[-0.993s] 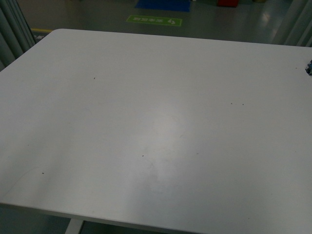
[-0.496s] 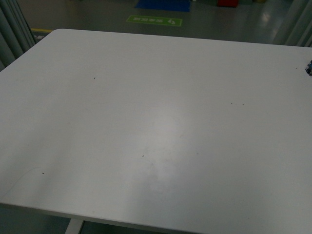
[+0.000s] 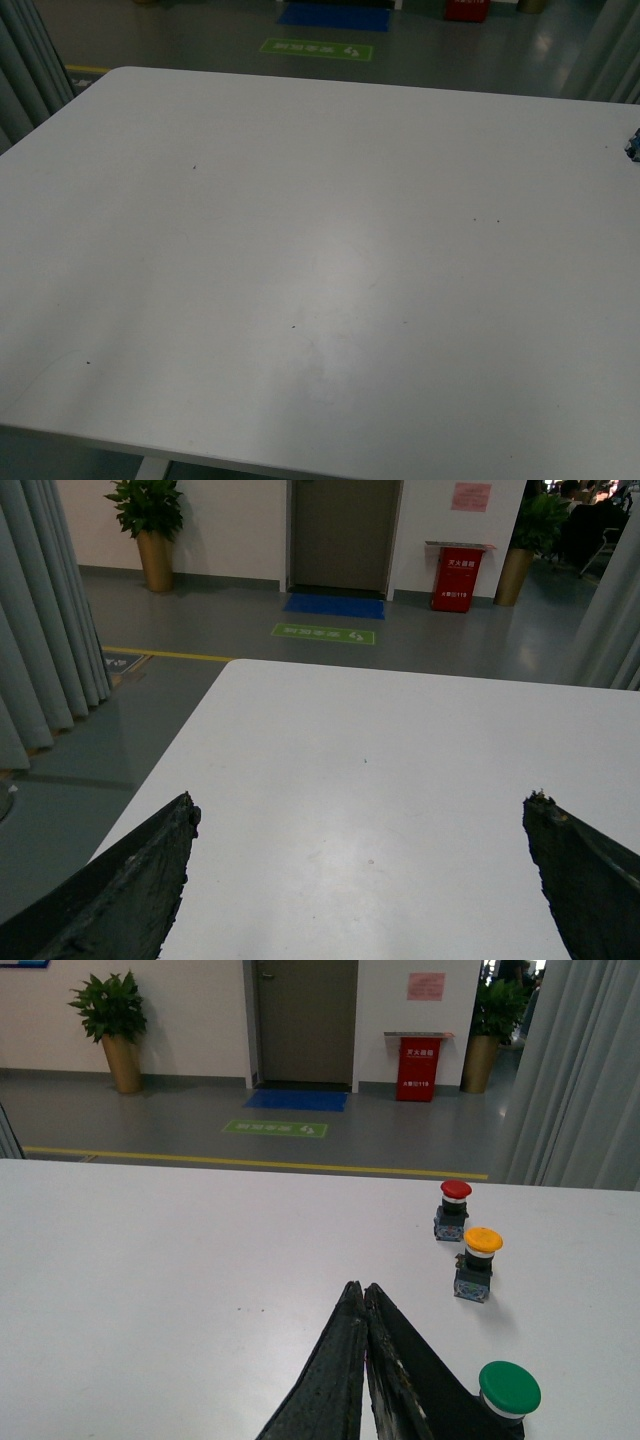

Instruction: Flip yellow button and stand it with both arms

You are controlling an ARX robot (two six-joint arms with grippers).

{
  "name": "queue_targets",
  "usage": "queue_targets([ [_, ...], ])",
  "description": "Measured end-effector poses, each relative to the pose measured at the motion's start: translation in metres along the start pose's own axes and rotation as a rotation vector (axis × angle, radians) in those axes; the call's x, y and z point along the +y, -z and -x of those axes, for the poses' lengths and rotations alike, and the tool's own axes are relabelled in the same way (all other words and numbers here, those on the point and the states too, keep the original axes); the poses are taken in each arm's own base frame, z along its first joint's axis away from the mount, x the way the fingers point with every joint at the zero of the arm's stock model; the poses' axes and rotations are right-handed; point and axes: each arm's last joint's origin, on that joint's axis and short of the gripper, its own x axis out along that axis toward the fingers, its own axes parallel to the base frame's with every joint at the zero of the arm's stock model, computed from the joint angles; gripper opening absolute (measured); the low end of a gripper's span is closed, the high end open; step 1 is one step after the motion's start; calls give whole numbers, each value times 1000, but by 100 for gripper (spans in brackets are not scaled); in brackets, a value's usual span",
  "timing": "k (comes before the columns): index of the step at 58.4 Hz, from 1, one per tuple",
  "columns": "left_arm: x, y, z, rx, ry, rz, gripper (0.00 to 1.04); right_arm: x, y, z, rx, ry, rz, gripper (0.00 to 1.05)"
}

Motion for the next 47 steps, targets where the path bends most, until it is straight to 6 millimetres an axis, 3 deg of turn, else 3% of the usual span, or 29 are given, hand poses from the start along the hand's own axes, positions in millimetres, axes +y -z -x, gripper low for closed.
queue_targets([
  [23,0,0,0,0,0,0,98,0,3,11,6,-1,2,4],
  [47,0,0,0,0,0,0,98,0,3,11,7,-1,1,74],
])
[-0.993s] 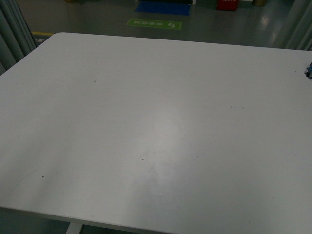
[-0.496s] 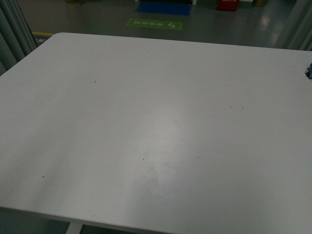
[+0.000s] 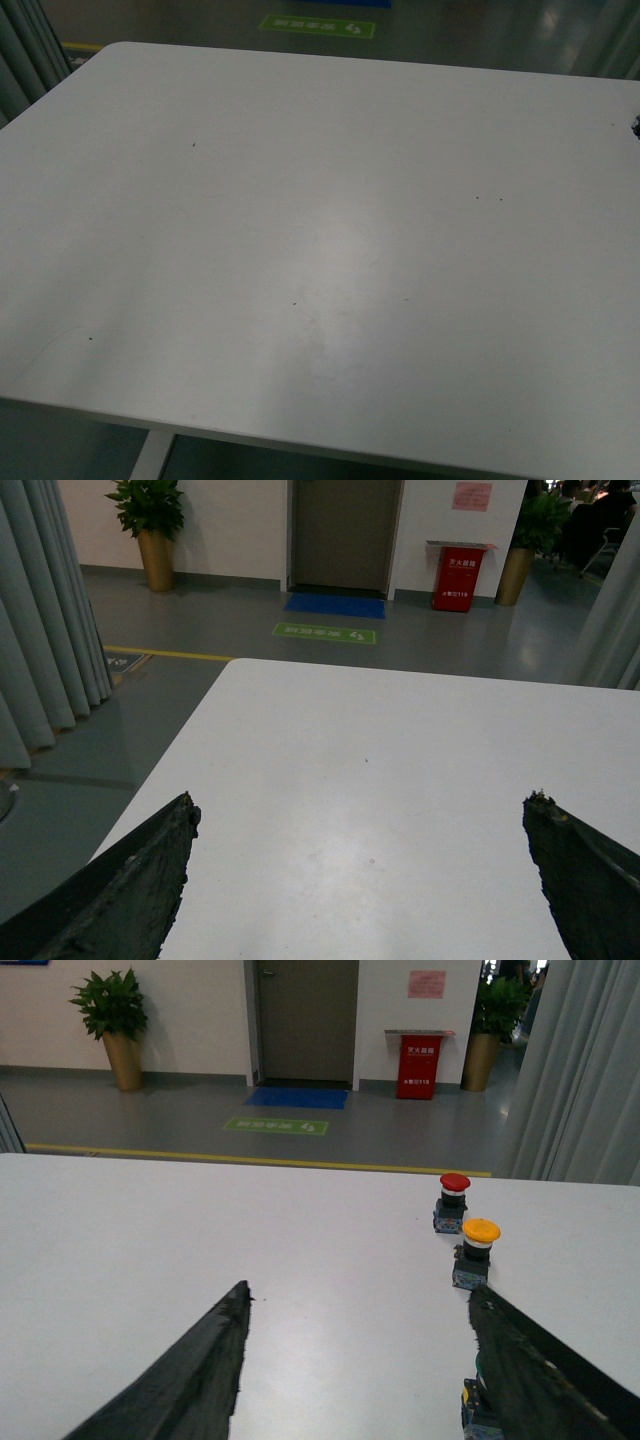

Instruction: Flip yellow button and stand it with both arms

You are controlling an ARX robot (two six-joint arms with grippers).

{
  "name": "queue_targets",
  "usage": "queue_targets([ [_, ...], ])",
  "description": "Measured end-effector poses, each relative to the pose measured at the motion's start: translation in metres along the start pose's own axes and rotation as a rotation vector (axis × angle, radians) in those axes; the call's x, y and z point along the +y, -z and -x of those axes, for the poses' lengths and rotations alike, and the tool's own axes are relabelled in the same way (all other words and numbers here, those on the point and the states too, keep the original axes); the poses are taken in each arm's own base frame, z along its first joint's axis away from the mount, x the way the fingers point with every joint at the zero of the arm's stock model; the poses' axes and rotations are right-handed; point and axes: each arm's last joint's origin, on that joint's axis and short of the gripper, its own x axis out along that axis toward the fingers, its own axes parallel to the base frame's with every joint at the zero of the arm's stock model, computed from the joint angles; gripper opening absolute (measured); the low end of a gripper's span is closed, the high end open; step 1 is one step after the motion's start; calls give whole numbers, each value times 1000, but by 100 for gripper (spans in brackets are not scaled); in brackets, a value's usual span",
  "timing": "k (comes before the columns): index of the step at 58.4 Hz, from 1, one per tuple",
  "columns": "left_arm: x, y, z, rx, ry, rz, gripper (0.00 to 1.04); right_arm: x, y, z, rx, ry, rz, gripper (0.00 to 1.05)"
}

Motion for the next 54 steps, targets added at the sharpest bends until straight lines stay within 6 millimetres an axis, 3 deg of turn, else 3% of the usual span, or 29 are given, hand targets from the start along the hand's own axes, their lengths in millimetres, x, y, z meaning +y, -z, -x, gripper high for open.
queue_targets([
  [9,0,0,0,0,0,0,98,0,0,0,0,0,0,99],
  [54,0,0,0,0,0,0,98,0,0,0,0,0,-1,97],
])
